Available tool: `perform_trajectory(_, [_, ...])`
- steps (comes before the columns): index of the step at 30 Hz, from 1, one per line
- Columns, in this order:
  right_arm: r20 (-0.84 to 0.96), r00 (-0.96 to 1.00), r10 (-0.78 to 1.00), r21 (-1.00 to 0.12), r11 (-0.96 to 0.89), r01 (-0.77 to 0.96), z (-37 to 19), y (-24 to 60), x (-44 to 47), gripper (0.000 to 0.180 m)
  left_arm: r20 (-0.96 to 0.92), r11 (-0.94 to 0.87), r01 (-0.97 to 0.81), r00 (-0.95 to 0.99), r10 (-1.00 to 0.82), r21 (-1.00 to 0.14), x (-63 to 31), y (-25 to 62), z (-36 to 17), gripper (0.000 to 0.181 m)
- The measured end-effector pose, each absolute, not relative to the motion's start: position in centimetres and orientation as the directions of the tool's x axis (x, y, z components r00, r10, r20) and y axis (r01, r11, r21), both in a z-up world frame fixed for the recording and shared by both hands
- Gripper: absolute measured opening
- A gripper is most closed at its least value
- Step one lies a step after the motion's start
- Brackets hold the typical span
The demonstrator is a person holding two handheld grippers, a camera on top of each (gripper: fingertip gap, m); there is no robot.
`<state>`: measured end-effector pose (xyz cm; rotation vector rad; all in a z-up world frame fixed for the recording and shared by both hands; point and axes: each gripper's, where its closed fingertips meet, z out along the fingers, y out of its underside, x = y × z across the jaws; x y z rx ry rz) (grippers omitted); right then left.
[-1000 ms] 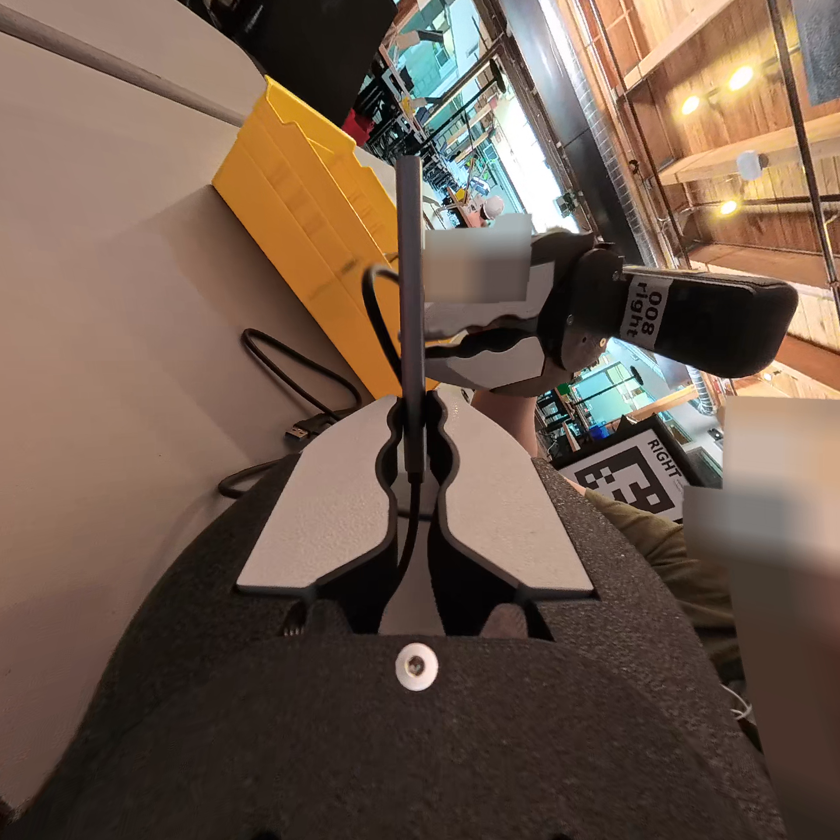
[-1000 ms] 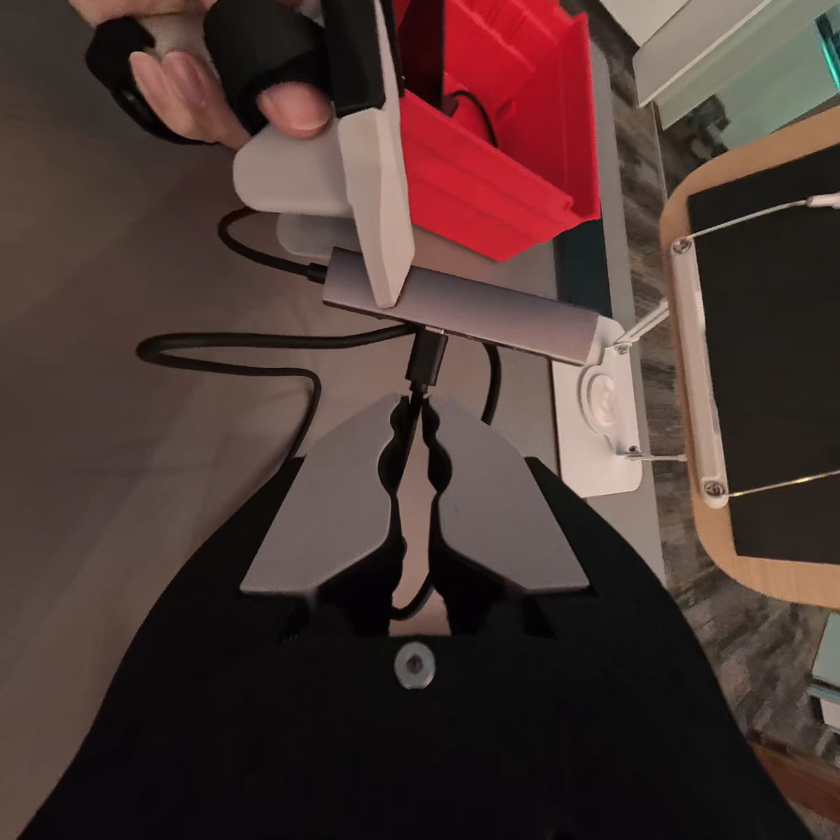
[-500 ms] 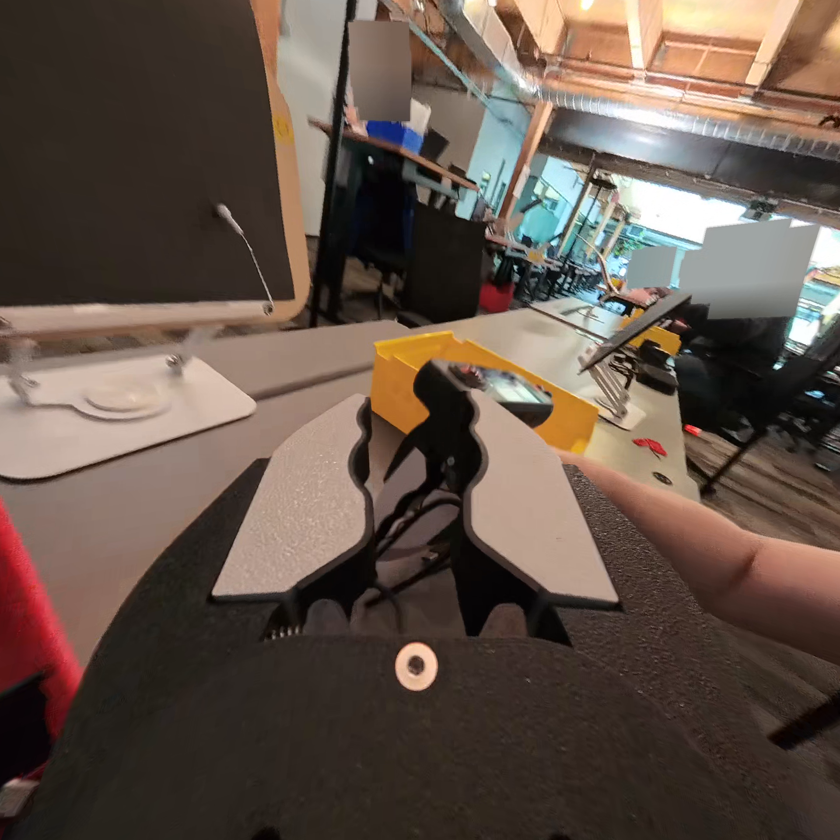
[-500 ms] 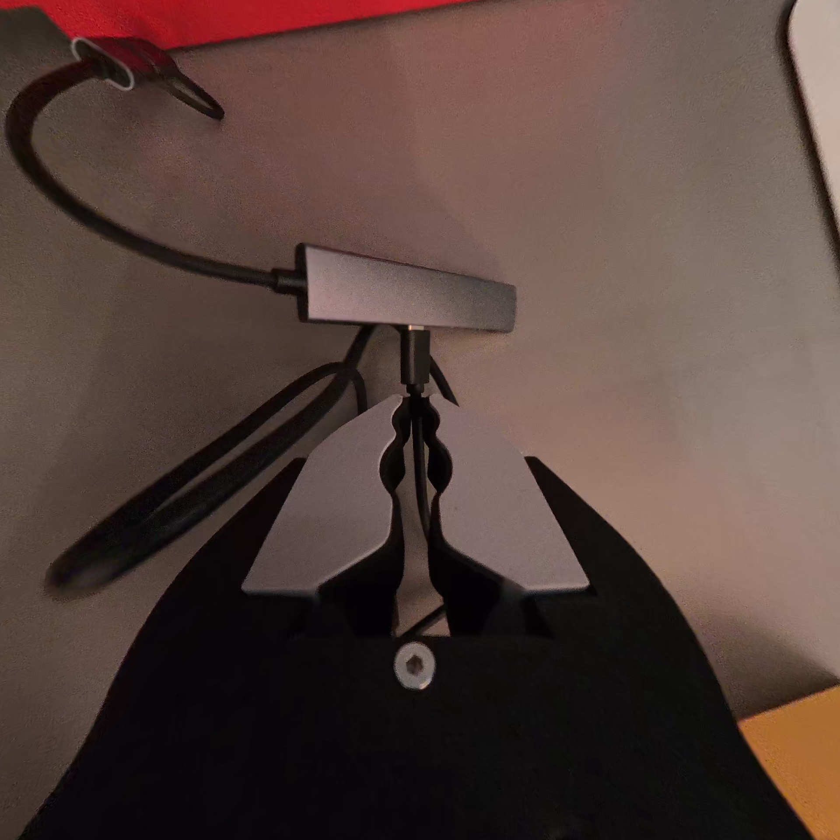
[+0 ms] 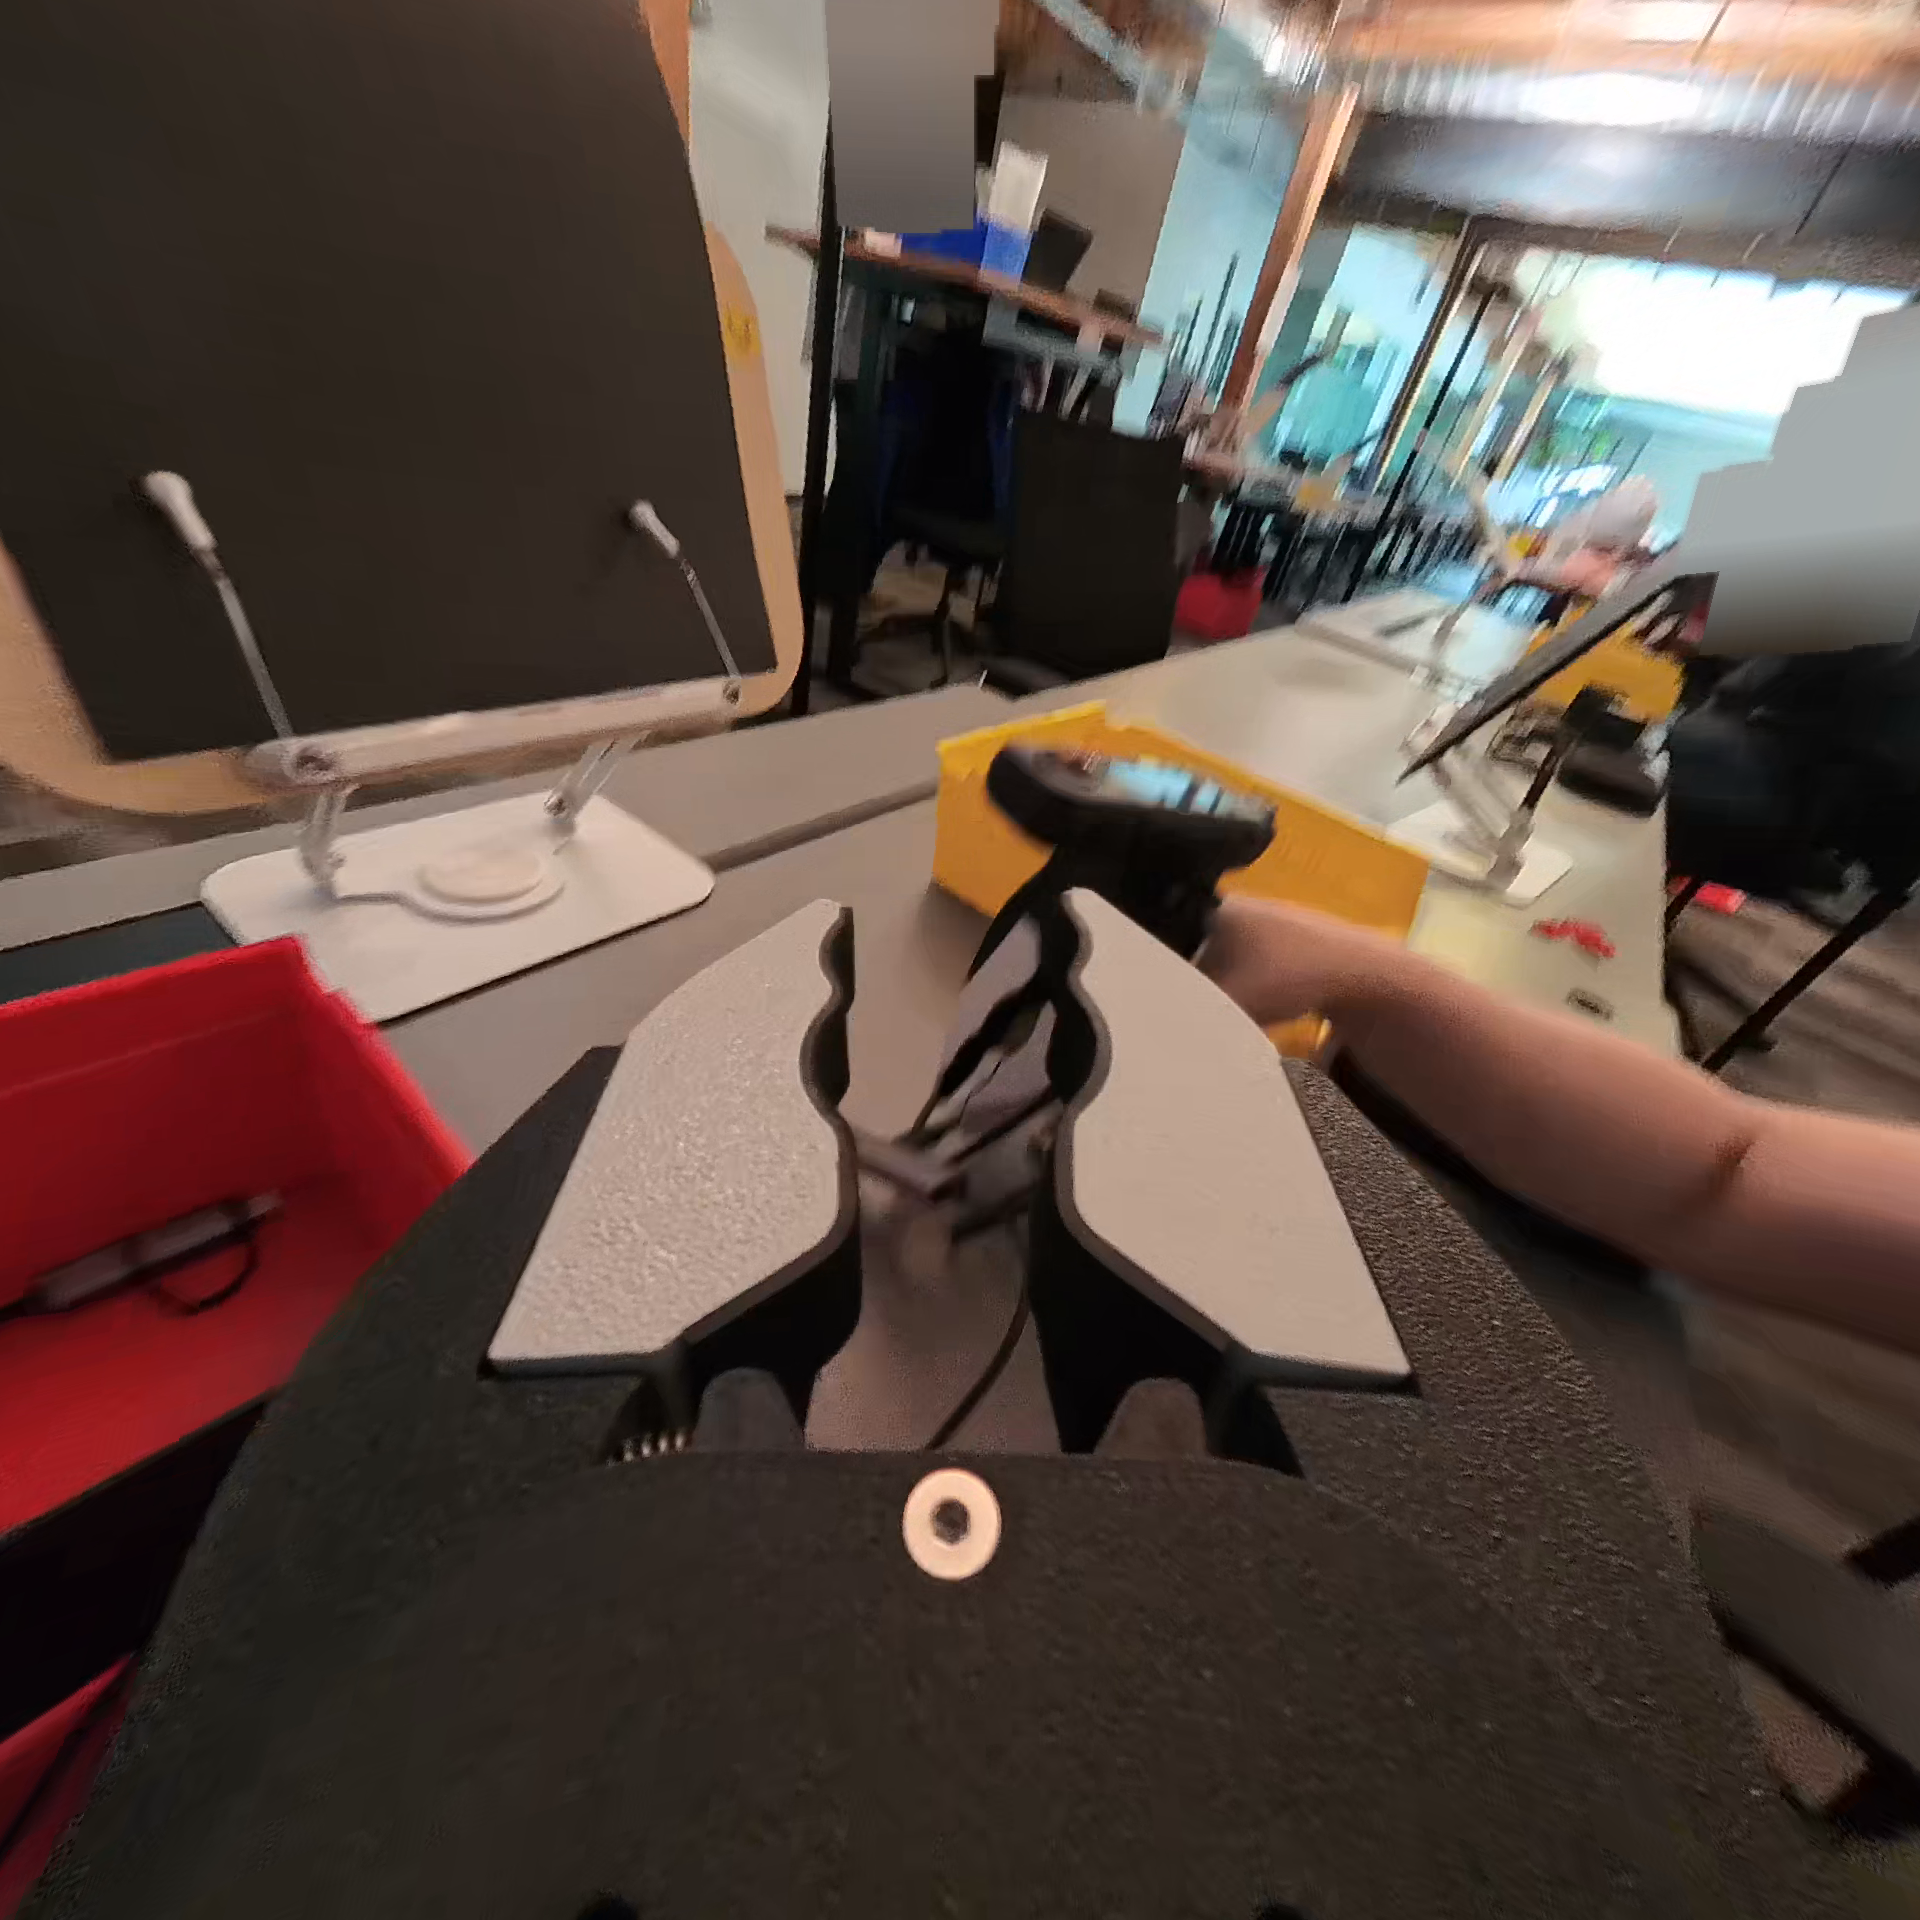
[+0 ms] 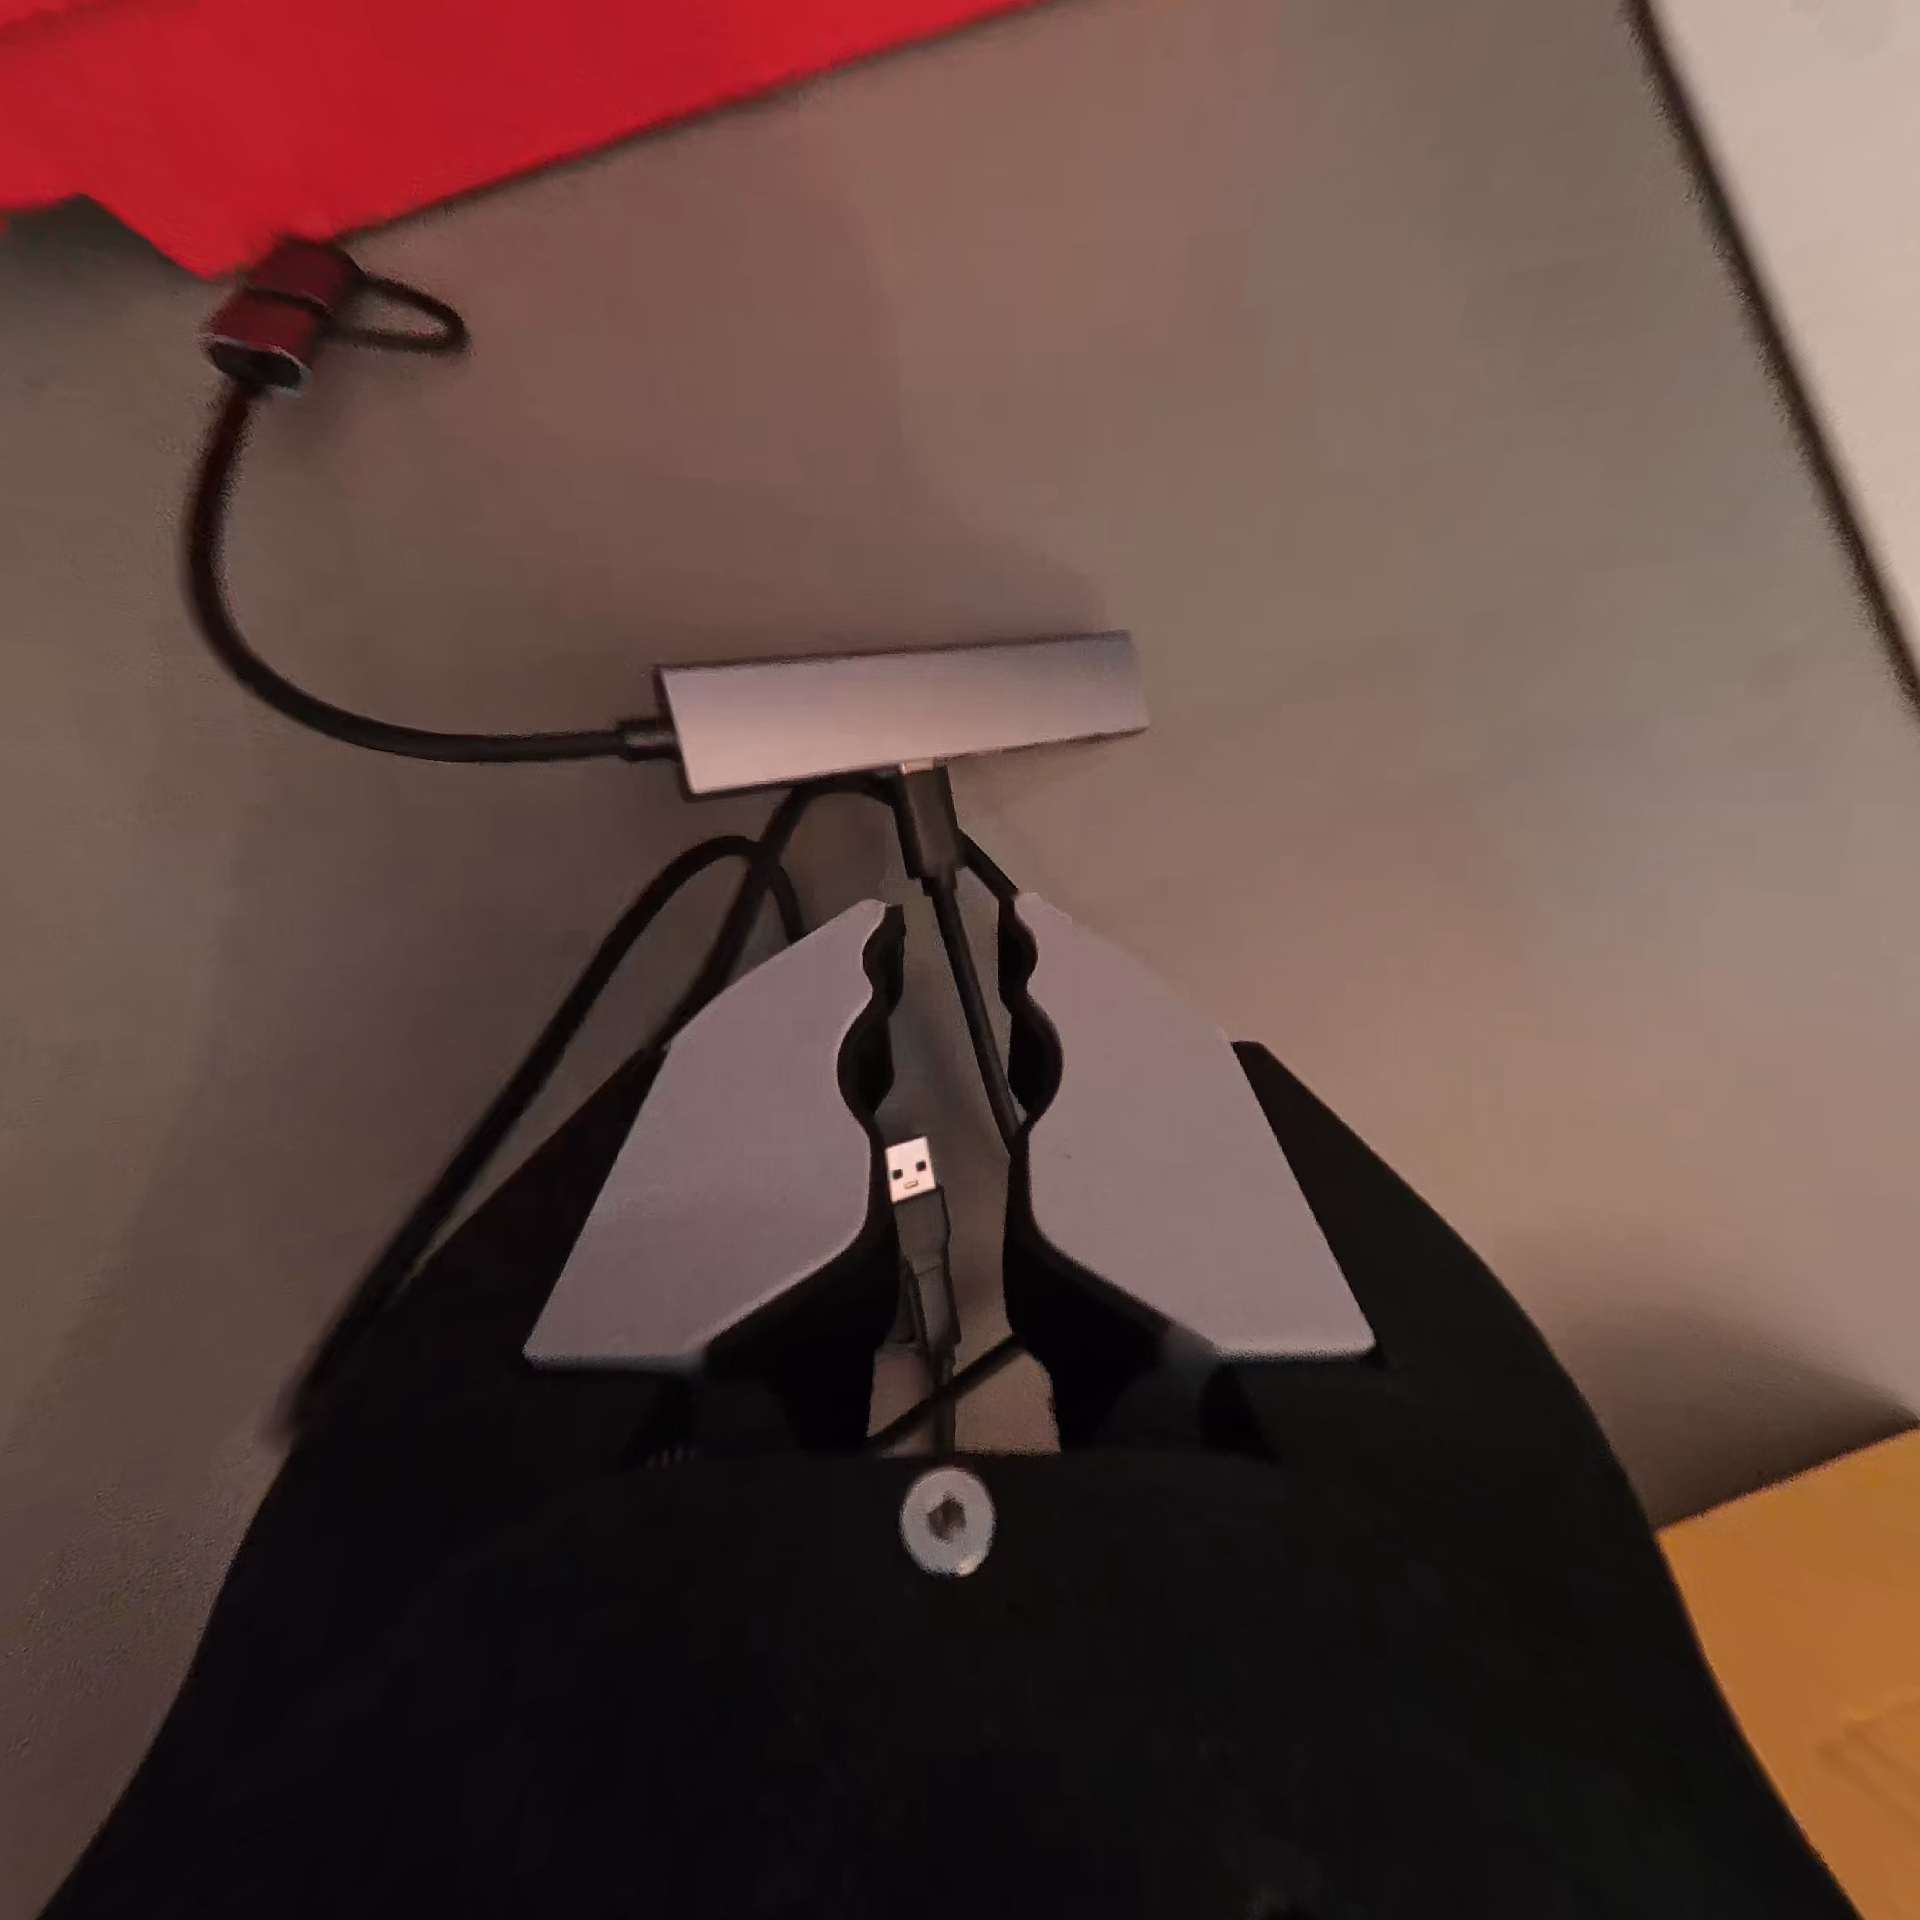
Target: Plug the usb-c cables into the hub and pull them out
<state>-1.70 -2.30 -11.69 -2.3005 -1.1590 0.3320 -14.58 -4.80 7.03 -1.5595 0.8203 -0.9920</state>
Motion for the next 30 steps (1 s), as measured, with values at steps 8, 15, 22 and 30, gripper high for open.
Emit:
perform_trajectory(8, [0.126,0.580,0.805,-0.719,-0.329,0.612,-2.5,-3.9,-1.4,0.028,-0.024,-0.209,-0.349,0.558,-0.830,-0.913,-26.1,-2.8,5.4,0.029])
perform_trajectory(15, [0.219,0.599,0.770,-0.817,-0.191,0.544,4.2,-5.7,-0.1,0.028,0.009,-0.341,-0.477,0.571,-0.821,-0.810,-30.3,-1.4,1.3,0.025])
perform_trajectory(22, [0.251,0.615,0.748,-0.855,-0.126,0.503,7.3,-6.9,1.5,0.028,-0.169,-0.317,-0.785,0.465,-0.869,-0.532,-30.9,0.1,-5.1,0.027])
perform_trajectory(30, [0.260,0.622,0.739,-0.833,-0.155,0.532,6.3,-6.1,2.3,0.028,-0.325,-0.252,-0.953,0.296,-0.898,-0.170,-33.2,-0.4,-8.5,0.031])
